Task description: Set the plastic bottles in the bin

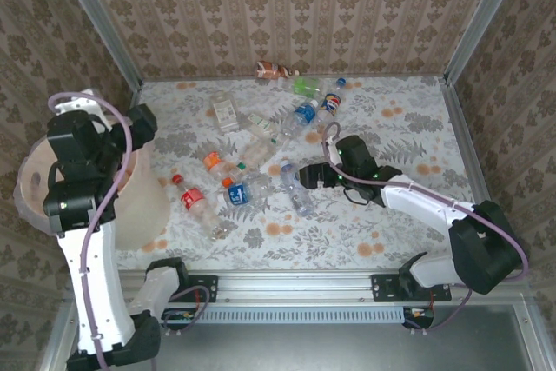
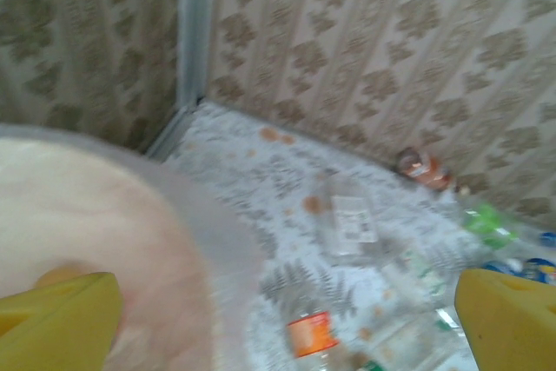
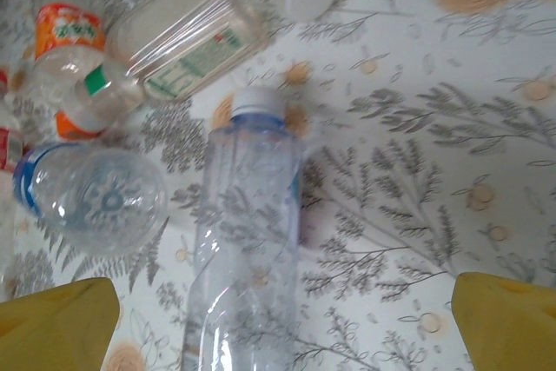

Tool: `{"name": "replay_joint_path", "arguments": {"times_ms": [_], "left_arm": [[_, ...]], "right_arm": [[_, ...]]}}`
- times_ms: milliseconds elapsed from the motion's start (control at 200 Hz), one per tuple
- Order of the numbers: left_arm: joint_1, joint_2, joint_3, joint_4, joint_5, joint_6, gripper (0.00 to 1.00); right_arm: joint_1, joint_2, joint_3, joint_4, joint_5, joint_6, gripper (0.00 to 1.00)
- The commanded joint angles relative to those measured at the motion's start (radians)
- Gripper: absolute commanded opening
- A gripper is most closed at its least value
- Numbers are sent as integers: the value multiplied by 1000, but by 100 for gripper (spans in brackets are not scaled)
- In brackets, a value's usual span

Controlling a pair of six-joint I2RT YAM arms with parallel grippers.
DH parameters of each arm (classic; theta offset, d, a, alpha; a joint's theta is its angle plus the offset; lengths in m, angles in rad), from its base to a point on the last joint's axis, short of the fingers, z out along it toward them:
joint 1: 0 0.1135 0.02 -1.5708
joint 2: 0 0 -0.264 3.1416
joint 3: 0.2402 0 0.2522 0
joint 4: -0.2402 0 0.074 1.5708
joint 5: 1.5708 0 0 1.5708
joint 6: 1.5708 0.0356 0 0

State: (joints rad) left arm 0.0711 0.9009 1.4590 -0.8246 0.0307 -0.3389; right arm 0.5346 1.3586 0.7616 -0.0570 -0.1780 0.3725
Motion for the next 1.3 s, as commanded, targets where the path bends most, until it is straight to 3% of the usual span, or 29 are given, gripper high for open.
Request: {"name": "replay_joint_path", "arguments": {"times_ms": [0, 180, 325, 465, 690, 930, 1295], "left_arm": [[-103, 36, -24, 151, 18, -85, 100], [-308, 101, -105, 377, 21, -163, 100], [-473, 193, -76, 414, -108, -134, 100], [-555, 250, -100, 493, -121, -147, 100], [-585, 283, -124, 519, -120, -174, 100], [-590, 278, -199, 563, -75, -232, 100], [-591, 279, -266, 571, -22, -264, 100]], "right_arm": [[25, 10, -23, -8, -59, -38, 100], [82, 71, -5, -62, -81, -90, 100], [141, 125, 19, -94, -16, -121, 100], [202, 175, 53, -143, 93, -153, 100], [291, 218, 72, -139, 304, -157, 99], [343, 257, 82, -117, 429, -152, 86], [371, 258, 32, -30, 413, -208, 71]]}}
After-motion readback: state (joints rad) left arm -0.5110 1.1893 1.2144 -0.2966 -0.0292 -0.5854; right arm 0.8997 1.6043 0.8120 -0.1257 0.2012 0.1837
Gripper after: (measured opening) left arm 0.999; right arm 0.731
